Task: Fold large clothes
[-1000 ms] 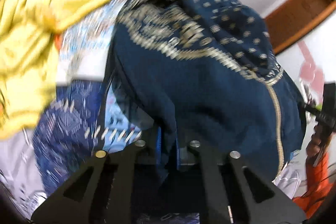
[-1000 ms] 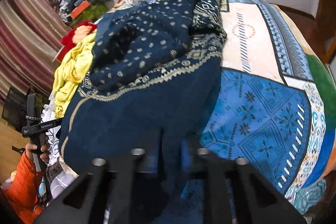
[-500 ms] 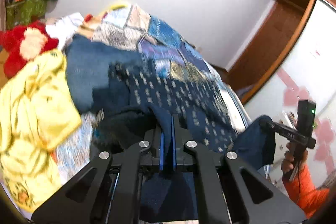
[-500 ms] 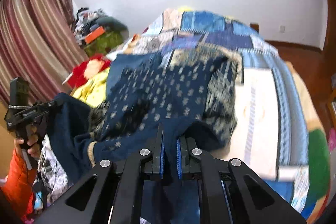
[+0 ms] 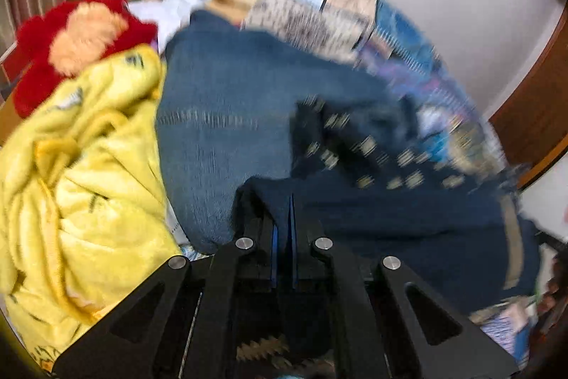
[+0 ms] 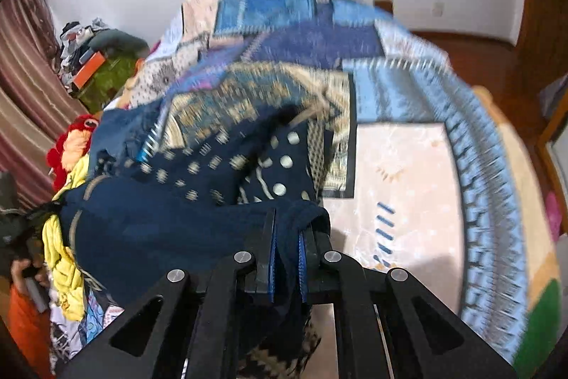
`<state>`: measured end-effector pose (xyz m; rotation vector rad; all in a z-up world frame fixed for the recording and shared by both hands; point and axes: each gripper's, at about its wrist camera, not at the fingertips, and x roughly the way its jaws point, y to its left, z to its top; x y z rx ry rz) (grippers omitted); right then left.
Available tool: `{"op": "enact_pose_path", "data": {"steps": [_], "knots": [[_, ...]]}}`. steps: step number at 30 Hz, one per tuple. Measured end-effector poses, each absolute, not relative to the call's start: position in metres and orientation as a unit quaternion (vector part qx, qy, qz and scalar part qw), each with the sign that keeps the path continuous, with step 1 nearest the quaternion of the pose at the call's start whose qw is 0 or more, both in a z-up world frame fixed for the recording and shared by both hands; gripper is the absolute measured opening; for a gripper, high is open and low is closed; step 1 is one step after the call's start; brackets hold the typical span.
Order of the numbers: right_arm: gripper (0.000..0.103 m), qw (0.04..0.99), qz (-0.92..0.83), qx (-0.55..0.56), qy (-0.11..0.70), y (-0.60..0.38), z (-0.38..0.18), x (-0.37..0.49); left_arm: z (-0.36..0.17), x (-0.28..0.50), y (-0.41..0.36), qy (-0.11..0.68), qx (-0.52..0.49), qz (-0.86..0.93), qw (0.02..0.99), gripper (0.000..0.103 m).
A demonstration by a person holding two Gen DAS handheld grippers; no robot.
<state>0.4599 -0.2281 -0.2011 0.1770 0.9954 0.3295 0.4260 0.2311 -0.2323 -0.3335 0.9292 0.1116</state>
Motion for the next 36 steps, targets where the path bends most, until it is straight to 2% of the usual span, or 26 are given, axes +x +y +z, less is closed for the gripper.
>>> {"op": "enact_pose_path", "data": {"steps": [2, 5, 6, 9, 12, 13, 14, 16, 20, 22, 26, 36], "knots": [[0.007, 0.858, 0.174, 0.102, 0.473, -0.24, -0.204, 0.46, -0.252, 0.43, 0.233, 0.456, -0.167, 0.05, 0.873, 0.01], [0.007, 0.857, 0.173, 0.106, 0.474, -0.26, -0.199, 0.456, -0.258, 0.429, 0.233, 0.454, -0.171, 0.045, 0.873, 0.011], [0.007, 0.862, 0.162, 0.091, 0.472, -0.265, -0.194, 0.451, -0.257, 0.43, 0.232, 0.457, -0.167, 0.047, 0.872, 0.011], [0.007, 0.894, 0.008, -0.056, 0.445, -0.276, -0.177, 0.434, -0.249, 0.432, 0.226, 0.471, -0.135, 0.048, 0.87, 0.011], [0.007, 0.894, 0.035, -0.036, 0.444, -0.294, -0.162, 0.411, -0.236, 0.427, 0.219, 0.49, -0.119, 0.055, 0.862, 0.016], [0.007, 0.894, 0.053, -0.026, 0.445, -0.296, -0.157, 0.403, -0.23, 0.426, 0.214, 0.496, -0.107, 0.056, 0.86, 0.028], [0.007, 0.893, 0.063, -0.024, 0.444, -0.295, -0.153, 0.395, -0.22, 0.419, 0.203, 0.499, -0.078, 0.056, 0.861, 0.045], [0.007, 0.894, 0.077, -0.027, 0.44, -0.289, -0.148, 0.381, -0.202, 0.407, 0.184, 0.482, -0.028, 0.051, 0.874, 0.061], [0.007, 0.89, 0.137, -0.025, 0.435, -0.257, -0.14, 0.358, -0.165, 0.373, 0.153, 0.436, 0.021, 0.028, 0.899, 0.076], [0.007, 0.888, 0.16, -0.034, 0.43, -0.236, -0.138, 0.349, -0.154, 0.36, 0.144, 0.43, 0.016, 0.003, 0.903, 0.08], [0.007, 0.881, 0.199, -0.052, 0.426, -0.196, -0.14, 0.334, -0.156, 0.347, 0.129, 0.437, 0.013, -0.019, 0.899, 0.081], [0.007, 0.832, 0.264, -0.044, 0.485, -0.133, -0.185, 0.34, -0.217, 0.374, 0.137, 0.493, -0.065, -0.005, 0.868, 0.081]]}}
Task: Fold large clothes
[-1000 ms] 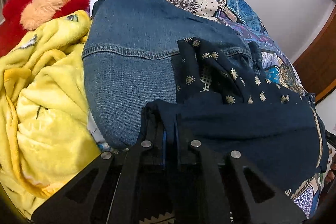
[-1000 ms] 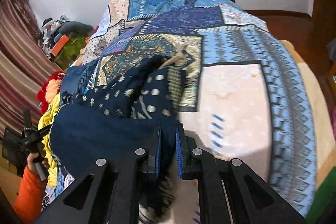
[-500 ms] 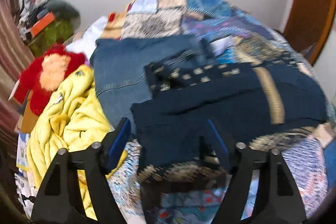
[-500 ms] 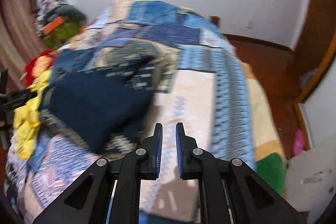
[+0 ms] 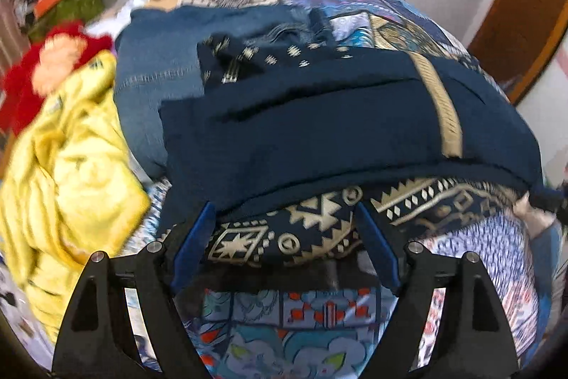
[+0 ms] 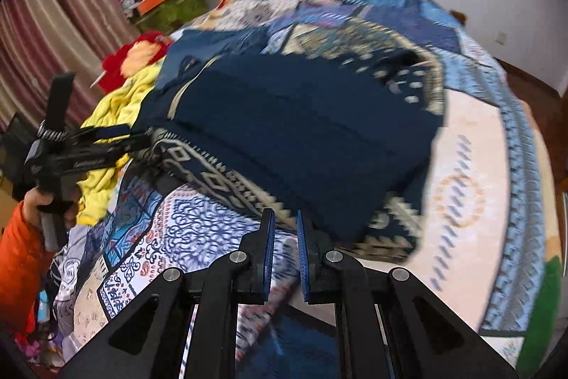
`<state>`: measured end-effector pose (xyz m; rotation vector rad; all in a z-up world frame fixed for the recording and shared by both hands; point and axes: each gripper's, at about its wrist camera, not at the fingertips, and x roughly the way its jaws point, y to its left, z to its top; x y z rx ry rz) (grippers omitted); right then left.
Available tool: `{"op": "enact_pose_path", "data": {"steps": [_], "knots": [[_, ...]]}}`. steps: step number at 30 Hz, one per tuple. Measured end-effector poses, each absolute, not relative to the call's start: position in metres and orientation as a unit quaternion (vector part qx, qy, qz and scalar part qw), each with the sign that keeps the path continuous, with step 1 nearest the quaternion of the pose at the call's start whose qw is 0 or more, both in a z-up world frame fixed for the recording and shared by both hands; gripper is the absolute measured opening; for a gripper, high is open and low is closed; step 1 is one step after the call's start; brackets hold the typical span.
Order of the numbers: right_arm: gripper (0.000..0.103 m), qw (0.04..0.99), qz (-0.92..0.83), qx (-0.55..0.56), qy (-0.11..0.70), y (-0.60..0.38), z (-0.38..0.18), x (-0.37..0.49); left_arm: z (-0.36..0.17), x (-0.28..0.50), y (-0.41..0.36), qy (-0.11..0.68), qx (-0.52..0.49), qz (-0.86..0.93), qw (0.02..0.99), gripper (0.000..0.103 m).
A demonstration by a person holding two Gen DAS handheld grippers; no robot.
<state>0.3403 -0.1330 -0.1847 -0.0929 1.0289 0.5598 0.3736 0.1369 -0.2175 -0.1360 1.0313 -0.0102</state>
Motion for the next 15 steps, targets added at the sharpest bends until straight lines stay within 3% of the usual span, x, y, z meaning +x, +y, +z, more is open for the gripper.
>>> {"op": "enact_pose_path", "data": {"steps": [6, 15], "knots": [[0.007, 0.83, 0.262, -0.06, 0.49, -0.1, -0.199, 0.373, -0.22, 0.394, 0.152, 0.474, -0.127, -0.013, 0.871, 0.081], [0.007, 0.878, 0.19, -0.063, 0.436, -0.096, -0.165, 0.462, -0.19, 0.481, 0.159, 0.451, -0.067, 0.033, 0.89, 0.081]]}}
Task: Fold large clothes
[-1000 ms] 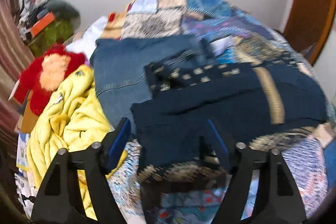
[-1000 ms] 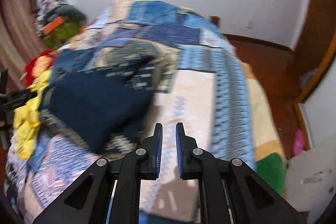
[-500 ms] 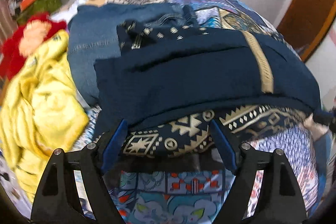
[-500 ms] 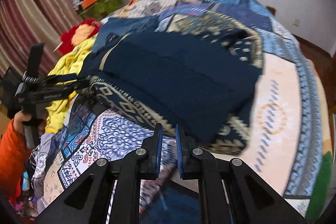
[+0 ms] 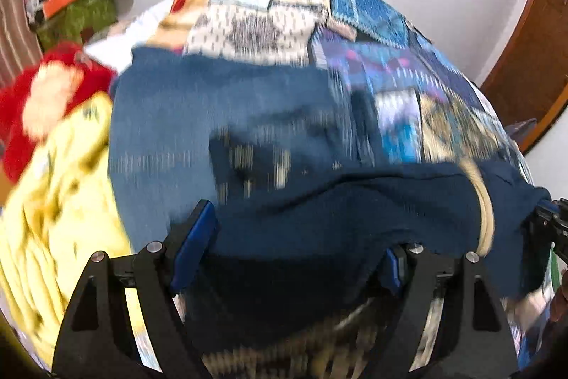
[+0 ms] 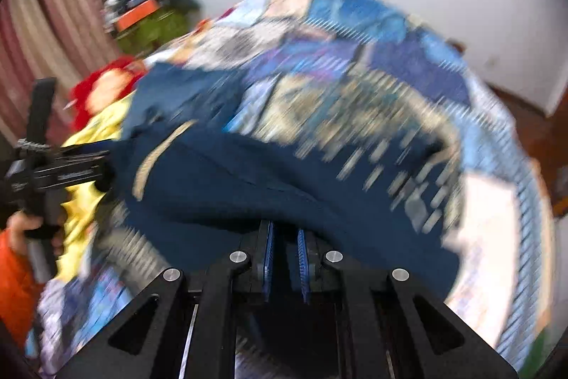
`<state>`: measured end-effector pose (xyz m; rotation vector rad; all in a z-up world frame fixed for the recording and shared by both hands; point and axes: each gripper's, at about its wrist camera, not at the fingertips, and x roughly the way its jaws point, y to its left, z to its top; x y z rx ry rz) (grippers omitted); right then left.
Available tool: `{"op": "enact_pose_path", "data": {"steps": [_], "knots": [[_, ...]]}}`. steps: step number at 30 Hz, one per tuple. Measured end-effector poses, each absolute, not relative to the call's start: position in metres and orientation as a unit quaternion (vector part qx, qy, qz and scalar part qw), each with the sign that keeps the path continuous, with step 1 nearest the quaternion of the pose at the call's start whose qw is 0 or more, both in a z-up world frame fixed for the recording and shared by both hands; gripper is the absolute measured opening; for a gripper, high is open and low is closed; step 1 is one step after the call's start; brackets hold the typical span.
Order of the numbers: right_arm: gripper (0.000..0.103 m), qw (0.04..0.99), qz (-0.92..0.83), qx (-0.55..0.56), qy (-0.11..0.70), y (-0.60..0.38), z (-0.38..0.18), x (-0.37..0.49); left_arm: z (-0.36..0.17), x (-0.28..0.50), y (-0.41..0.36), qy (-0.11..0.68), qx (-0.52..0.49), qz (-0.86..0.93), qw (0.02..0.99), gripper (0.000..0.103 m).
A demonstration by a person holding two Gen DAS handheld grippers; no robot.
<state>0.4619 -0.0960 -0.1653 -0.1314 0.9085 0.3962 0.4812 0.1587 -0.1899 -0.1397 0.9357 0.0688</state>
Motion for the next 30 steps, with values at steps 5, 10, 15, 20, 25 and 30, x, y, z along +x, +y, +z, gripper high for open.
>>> {"op": "enact_pose_path", "data": {"steps": [5, 10, 15, 20, 25, 30], "knots": [[0.007, 0.898, 0.129, -0.115, 0.404, -0.096, -0.133, 0.512, -0.147, 0.544, 0.15, 0.434, -0.028, 0.055, 0.899, 0.081], [0.007, 0.915, 0.171, -0.058, 0.36, -0.121, -0.072, 0.514, -0.101, 0.54, 0.15, 0.384, -0.045, 0.025, 0.922, 0.081], [0.007, 0.894, 0.245, -0.029, 0.375, -0.131, -0.063, 0.483, -0.1, 0.508, 0.143, 0.392, -0.048, -0.02, 0.918, 0.081], [0.007, 0.869, 0.256, -0.066, 0.418, -0.126, -0.105, 0.444, -0.136, 0.475, 0.127, 0.445, 0.0, -0.035, 0.895, 0.081], [0.007, 0.833, 0.267, -0.065, 0.481, -0.131, -0.161, 0.426, -0.179, 0.449, 0.11, 0.491, 0.009, -0.071, 0.868, 0.081], [0.007, 0.808, 0.264, -0.035, 0.526, -0.125, -0.202, 0.449, -0.207, 0.454, 0.098, 0.51, -0.008, -0.084, 0.856, 0.081]]}}
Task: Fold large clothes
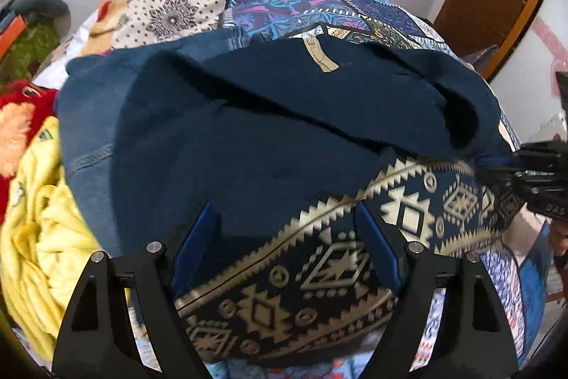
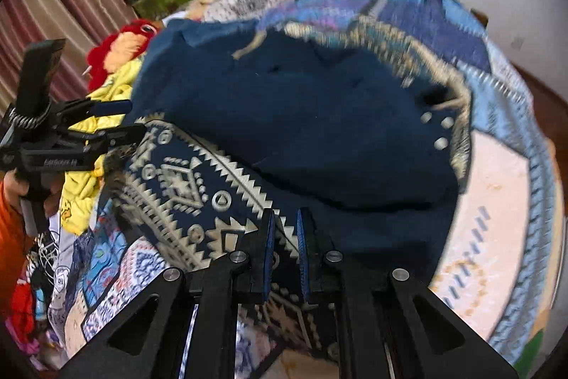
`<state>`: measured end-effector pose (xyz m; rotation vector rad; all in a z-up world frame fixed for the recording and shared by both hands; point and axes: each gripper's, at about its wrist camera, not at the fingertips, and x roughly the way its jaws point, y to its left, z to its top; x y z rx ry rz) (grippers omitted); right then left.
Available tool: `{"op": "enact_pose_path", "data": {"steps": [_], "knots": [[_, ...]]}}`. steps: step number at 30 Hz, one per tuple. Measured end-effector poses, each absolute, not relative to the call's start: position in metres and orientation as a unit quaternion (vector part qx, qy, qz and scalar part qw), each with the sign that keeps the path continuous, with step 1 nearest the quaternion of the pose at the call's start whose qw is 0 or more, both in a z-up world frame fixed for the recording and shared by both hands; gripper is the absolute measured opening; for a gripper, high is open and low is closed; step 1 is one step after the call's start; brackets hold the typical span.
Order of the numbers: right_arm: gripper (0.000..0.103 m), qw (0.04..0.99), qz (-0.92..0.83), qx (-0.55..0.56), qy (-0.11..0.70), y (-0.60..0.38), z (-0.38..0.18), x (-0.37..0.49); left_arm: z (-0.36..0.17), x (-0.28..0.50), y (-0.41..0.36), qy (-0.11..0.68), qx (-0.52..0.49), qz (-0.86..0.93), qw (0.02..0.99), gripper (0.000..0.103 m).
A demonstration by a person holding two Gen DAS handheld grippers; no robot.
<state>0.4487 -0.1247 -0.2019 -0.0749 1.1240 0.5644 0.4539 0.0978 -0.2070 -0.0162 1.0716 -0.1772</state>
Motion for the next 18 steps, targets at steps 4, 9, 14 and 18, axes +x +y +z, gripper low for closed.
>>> {"op": "enact_pose_path", "data": {"steps": [4, 9, 14, 18], "knots": [[0.007, 0.809, 0.257, 0.026, 0.527, -0.129, -0.205, 0.487, -0.211, 0.489, 0.098, 0.504, -0.041, -0.075, 0.859, 0.081], [0.007, 0.866, 0.153, 0.038, 0.474, -0.144, -0.184, 0.544, -0.197, 0.552, 0.092, 0.484, -0.054, -0.042, 0.872, 0.081], [0.007, 0.891, 0.098, 0.039, 0.441, -0.173, -0.161, 0.557, -0.164, 0.563, 0.103, 0.432, -0.073, -0.018, 0.899, 0.081], [0.007, 0.89, 0.135, 0.023, 0.436, -0.173, -0.153, 0.53, -0.157, 0.539, 0.104, 0.427, -0.037, -0.031, 0.903, 0.081]]}}
